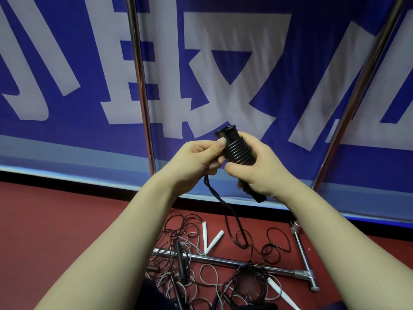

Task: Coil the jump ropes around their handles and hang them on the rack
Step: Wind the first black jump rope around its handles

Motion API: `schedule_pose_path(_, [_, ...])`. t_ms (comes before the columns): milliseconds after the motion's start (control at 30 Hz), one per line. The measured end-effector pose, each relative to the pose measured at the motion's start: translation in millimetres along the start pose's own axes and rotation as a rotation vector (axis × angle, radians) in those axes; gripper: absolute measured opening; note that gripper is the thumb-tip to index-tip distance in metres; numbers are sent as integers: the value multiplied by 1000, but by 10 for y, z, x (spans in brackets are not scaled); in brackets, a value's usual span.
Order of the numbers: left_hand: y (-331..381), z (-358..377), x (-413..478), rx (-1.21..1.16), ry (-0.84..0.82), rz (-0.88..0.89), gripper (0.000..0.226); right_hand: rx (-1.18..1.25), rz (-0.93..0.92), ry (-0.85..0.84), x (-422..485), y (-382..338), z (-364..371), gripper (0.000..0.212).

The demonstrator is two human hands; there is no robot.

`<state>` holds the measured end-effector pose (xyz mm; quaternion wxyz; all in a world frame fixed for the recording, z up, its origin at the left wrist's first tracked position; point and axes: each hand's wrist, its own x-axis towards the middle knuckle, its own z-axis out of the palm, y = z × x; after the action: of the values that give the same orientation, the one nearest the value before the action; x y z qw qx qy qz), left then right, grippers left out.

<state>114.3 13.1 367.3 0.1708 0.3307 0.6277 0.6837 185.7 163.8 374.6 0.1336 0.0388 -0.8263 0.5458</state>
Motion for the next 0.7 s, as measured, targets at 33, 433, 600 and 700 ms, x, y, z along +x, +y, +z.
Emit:
schedule_pose_path(33, [-1,2,7,22,41,-12,39,-57,-7,34,2,-4,5,52])
schedule_pose_path(433, [-39,150,68,146,202,-191,42,-924,32,256,57,122,-32,27])
schedule_pose_path(600, [-38,319,92,137,305,-209,61,-1158,9,357,77,129,70,30])
schedule_pose_path(700, [-78,347,81,143,450,-208,58,-1340,-69,435,84,189,245,38])
